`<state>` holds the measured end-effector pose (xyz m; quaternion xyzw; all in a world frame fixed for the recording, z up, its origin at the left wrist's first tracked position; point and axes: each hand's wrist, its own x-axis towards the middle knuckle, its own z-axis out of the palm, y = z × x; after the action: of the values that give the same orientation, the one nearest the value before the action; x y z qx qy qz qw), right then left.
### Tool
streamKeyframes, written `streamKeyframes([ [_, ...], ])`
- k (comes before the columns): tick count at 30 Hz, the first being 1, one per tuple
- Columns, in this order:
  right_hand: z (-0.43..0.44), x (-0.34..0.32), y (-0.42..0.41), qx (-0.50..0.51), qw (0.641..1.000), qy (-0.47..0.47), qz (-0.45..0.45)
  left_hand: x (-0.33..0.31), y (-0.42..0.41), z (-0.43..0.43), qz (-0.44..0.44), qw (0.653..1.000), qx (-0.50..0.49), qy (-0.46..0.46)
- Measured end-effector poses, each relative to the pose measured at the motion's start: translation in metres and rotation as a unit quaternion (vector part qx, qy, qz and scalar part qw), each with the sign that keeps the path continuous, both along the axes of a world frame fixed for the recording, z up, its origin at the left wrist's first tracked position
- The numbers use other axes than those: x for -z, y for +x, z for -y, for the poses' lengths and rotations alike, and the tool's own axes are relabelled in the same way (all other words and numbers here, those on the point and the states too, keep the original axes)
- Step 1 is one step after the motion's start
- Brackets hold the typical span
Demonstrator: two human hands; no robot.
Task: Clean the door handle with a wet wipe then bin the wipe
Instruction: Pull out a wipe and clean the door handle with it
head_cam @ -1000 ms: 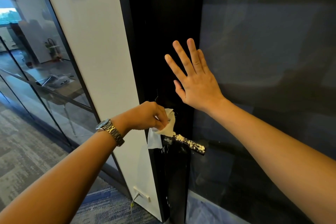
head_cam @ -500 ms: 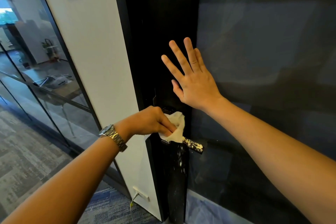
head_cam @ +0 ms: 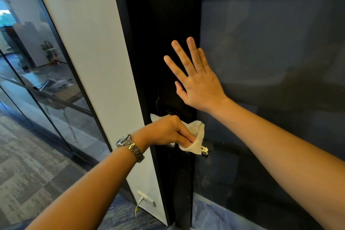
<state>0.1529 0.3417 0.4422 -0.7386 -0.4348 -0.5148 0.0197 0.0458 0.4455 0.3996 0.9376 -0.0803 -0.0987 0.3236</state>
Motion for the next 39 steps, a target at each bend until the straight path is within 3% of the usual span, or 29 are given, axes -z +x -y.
streamKeyframes([
  [5,-0.001,0.001,0.0,0.002,1.0,-0.006,-0.005,-0.007,0.004,-0.016,-0.017,0.999,-0.036,0.0],
  [18,-0.001,0.0,0.001,0.006,1.0,-0.006,-0.007,0.001,0.009,0.022,-0.035,0.999,0.017,-0.02],
  [23,-0.001,0.0,0.001,0.001,1.0,-0.007,-0.009,-0.001,0.009,0.005,-0.042,0.998,-0.021,-0.04],
  [39,0.0,-0.001,-0.001,-0.004,1.0,-0.008,-0.011,0.001,0.003,0.029,-0.017,0.998,0.059,0.002],
])
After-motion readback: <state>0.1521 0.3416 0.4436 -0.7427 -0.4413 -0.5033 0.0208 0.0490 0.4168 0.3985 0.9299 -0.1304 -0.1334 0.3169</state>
